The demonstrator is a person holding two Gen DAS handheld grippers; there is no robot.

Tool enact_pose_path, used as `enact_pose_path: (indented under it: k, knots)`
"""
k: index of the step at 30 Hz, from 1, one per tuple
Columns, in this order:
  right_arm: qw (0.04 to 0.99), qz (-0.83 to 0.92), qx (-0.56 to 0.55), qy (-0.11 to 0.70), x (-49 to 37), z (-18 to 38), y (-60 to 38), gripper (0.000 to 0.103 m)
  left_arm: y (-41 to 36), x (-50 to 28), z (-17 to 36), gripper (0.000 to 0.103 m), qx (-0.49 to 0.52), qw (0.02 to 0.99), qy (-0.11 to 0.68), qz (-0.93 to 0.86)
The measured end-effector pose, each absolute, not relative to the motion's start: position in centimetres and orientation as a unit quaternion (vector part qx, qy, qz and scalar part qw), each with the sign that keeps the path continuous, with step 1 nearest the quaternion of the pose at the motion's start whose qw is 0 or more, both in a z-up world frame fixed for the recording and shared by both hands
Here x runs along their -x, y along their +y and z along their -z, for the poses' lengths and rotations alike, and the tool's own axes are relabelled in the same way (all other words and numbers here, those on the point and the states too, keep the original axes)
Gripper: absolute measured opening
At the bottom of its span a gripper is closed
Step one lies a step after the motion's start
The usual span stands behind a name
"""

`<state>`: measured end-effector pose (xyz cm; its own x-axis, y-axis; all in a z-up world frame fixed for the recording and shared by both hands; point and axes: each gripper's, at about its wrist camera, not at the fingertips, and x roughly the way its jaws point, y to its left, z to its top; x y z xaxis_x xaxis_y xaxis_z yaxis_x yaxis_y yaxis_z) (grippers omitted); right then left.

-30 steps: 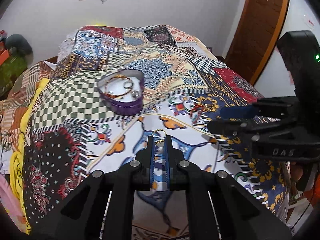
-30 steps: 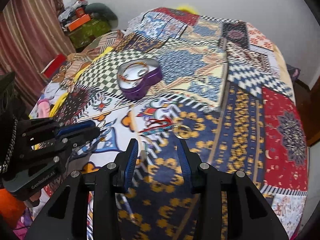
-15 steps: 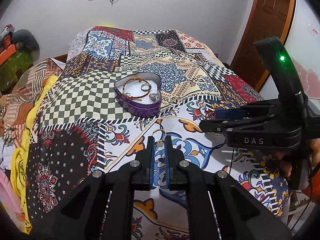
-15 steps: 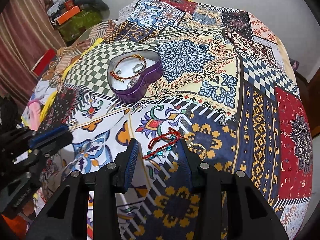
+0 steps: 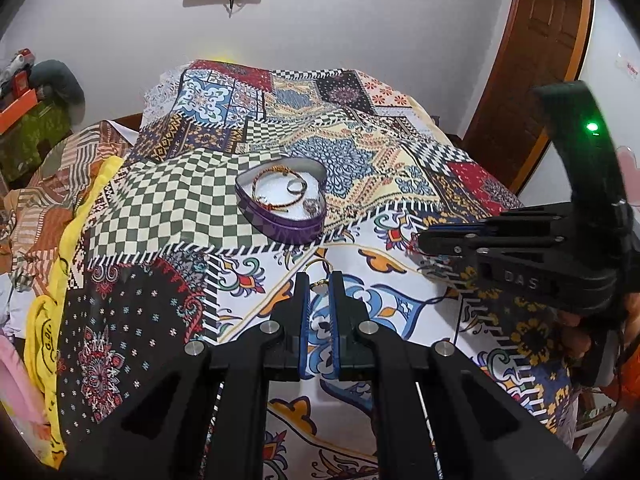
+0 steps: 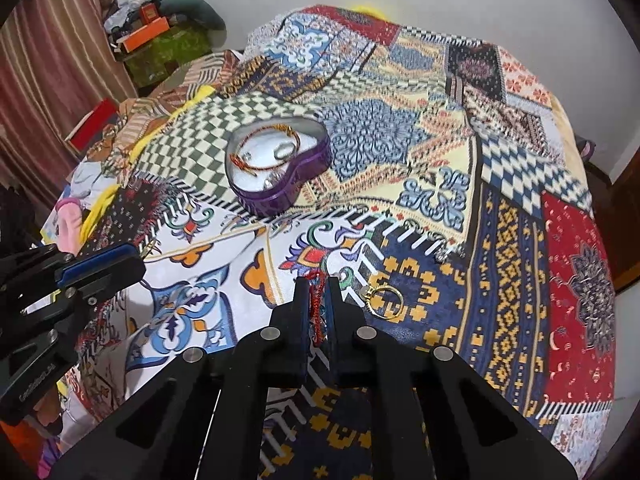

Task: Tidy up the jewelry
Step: 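Carry the charm and red bracelet over the heart tin and release both inside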

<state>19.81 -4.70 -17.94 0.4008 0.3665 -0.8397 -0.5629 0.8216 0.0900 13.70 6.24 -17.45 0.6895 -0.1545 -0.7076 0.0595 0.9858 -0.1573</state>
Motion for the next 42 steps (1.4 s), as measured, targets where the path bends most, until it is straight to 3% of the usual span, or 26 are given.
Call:
enact_pose_path:
  k: [22,42]
  knots:
    - [0.864,-0.305,0.093,0.389,-21.1,10.8,-2.7,0.007,8.6,-17.2,14.0,0.007,0.067,0.932,0.354,0.031]
    - [0.851,-0.318,0.075,0.411,-25.7,11.5,1.2,0.007,9.6,-23.2,16.1,0.007,0.067,0.925,0.374,0.018]
